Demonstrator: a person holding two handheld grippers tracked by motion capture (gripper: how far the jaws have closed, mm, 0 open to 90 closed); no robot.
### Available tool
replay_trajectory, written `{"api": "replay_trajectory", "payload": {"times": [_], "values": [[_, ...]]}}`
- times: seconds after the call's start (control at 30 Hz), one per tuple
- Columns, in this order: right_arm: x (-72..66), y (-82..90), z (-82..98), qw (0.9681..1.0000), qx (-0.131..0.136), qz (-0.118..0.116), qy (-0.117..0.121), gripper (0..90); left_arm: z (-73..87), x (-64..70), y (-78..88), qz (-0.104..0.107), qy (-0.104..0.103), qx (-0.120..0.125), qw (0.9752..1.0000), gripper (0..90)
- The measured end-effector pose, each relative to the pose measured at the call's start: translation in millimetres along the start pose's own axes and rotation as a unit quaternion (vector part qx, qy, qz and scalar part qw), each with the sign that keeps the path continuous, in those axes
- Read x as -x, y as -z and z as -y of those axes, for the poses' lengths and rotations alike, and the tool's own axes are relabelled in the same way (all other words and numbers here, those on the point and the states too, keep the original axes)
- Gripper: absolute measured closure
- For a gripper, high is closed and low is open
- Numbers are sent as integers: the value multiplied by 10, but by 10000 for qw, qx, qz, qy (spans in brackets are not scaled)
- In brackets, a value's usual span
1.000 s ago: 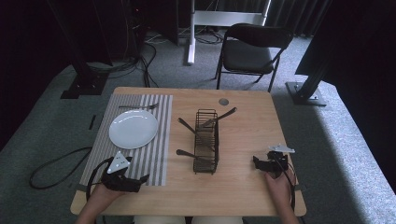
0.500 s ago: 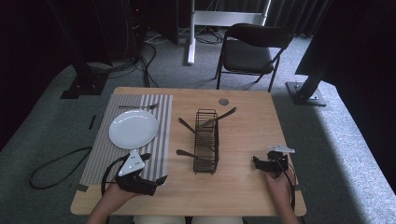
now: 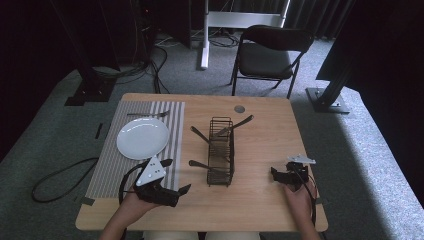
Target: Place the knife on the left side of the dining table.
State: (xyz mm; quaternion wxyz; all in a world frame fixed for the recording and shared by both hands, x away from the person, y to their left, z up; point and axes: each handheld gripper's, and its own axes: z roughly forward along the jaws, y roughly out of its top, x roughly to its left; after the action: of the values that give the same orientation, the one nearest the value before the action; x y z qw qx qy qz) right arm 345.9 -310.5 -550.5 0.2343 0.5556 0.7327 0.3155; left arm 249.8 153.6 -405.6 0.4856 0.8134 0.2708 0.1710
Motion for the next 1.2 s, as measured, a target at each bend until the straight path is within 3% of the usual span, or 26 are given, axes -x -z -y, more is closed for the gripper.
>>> {"api": "replay_trajectory", "payload": {"times": [0.17, 0.33, 0.4, 0.5, 0.73, 0.8, 0.93, 1.03, 1.13, 1.2], "values": [[0, 0, 0, 10000, -2, 1, -2, 123, -129, 35, -117, -236, 51, 62, 9997, 61], [-1, 1, 0, 10000, -3, 3, -3, 123, -183, 52, -197, -317, 128, 45, 9994, 62], [0, 0, 0, 10000, -2, 2, 1, 123, -186, 64, -216, -374, 179, 153, 9990, 146], [0, 0, 0, 10000, 0, 2, 3, 123, -184, 77, -252, -342, 350, 310, 9983, 170], [-1, 0, 0, 10000, 0, 2, -5, 123, -119, 82, -276, -264, 498, 660, 9962, 498], [-2, 1, 0, 10000, 0, 3, -11, 123, -74, 81, -276, -205, 689, 782, 9943, 558], [-2, 1, 0, 10000, 0, 6, -9, 123, -46, 83, -282, -286, 812, 828, 9928, 685], [-3, 1, 0, 10000, -1, 8, -12, 123, -46, 92, -285, -227, 816, 851, 9928, 739], [-3, 1, 0, 10000, -1, 8, -16, 123, -74, 114, -295, -308, 749, 820, 9933, 745], [-4, 2, 0, 10000, -4, 7, -19, 123, -121, 118, -312, -325, 834, 799, 9928, 749]]}}
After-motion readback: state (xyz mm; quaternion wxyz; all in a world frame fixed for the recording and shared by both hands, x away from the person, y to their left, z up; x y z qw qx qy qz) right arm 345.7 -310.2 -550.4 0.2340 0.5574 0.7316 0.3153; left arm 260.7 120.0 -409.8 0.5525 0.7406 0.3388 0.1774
